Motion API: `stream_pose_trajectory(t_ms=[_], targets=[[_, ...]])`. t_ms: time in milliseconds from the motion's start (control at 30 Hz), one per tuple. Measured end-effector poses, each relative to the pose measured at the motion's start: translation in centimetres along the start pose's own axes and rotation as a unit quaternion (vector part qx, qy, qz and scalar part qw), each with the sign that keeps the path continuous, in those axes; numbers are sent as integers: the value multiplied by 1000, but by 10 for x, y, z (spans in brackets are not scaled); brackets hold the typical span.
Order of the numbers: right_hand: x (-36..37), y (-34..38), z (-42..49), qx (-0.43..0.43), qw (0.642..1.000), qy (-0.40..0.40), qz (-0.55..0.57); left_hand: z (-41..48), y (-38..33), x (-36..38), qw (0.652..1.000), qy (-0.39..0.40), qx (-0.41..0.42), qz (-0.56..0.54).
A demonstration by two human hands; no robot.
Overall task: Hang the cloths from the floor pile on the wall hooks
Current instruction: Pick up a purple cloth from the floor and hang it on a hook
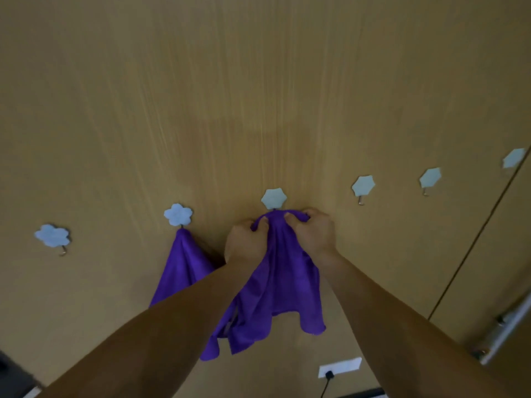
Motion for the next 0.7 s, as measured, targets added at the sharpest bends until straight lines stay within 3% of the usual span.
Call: stream_pose_trajectory(t_ms=[67,167,233,267,400,467,567,633,700], targets=[[2,-10,0,37,999,26,23,-3,13,7,992,24,-80,-97],[6,-29,-7,113,989,72,56,-14,32,27,940,106,-246,-210],[9,-37,-13,140,985,93,34,-19,36,36,915,161,-296,-223],[11,-35,-16,127,987,99,1,-18,35,35,919,168,-290,-208],[15,-16,-18,22,986,67,-151,-13,13,15,987,142,-67,30],[4,-10,-20,-32,973,-3,-229,-20,15,10,985,130,-10,115],[-10,5,-28,-142,934,-98,-312,-31,11,-9,952,22,74,297],[-13,14,-34,-208,929,-116,-284,-40,-17,-19,925,-71,213,306],[-7,16,-39,-240,947,-60,-206,-46,-32,-17,925,-72,295,227]])
Point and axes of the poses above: each hand's wrist, its own z-axis towards the middle knuckle, its own x-axis out of the palm, y = z × x, the point moved 8 cm from there along z, towards the middle knuckle, and after that the axes turned 4 degrees about -y, right-handed, at the moved point
